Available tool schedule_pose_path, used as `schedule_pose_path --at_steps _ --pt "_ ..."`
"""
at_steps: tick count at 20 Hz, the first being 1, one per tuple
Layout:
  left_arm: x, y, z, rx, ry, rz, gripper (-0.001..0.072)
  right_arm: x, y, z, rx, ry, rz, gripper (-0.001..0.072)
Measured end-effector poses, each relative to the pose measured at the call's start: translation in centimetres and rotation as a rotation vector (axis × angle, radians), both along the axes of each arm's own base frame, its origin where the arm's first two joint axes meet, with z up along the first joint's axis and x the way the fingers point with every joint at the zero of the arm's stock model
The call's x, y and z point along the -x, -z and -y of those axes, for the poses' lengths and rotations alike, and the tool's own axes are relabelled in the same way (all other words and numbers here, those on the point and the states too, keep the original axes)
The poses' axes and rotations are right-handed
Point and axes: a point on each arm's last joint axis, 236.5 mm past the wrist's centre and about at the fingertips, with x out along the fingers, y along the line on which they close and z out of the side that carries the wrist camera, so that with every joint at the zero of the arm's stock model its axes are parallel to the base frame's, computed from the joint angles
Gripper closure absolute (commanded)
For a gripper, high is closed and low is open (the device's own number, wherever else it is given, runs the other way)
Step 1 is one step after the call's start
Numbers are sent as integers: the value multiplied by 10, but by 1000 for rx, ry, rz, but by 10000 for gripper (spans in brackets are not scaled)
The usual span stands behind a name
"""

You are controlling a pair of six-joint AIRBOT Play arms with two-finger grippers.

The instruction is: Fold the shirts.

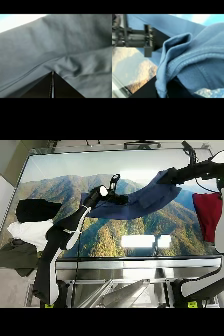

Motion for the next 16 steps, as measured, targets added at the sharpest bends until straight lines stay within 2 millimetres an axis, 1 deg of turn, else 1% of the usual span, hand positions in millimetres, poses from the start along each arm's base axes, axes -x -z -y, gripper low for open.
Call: schedule_pose_path --at_steps 1,3,4,5,6,7,9,10,12,13,14,15,16 --pt "1 -12 7 33 4 -1 696 2 -4 -2 -2 -2 2 695" --pt "8 -47 9 81 31 -14 696 4 -8 -8 -7 4 -7 694" --pt "9 -72 1 100 43 -11 696 3 -10 -14 -11 8 -7 694" --pt "11 -98 -11 110 56 -2 696 2 -13 -25 -15 6 -2 694" --pt "13 -127 -27 121 69 8 696 1 -15 -39 -24 3 6 694" --pt "16 -155 -46 129 74 19 696 -2 -17 -58 -33 -4 23 693" --pt "20 -210 -95 138 49 58 693 -8 -20 -112 -68 -17 65 686" --pt "22 -230 -120 137 25 75 689 -12 -17 -142 -84 -21 90 686" --pt "29 -256 -167 126 -22 96 689 -18 -4 -211 -125 -17 133 682" --pt "33 -265 -186 124 -43 100 689 -20 8 -249 -150 -8 153 524" --pt "37 -268 -206 115 -65 101 688 -20 22 -283 -170 4 172 265" --pt "41 -268 -222 107 -86 97 688 -20 37 -316 -191 25 200 156" --pt "45 -266 -235 99 -102 91 688 -17 56 -348 -208 47 225 155"
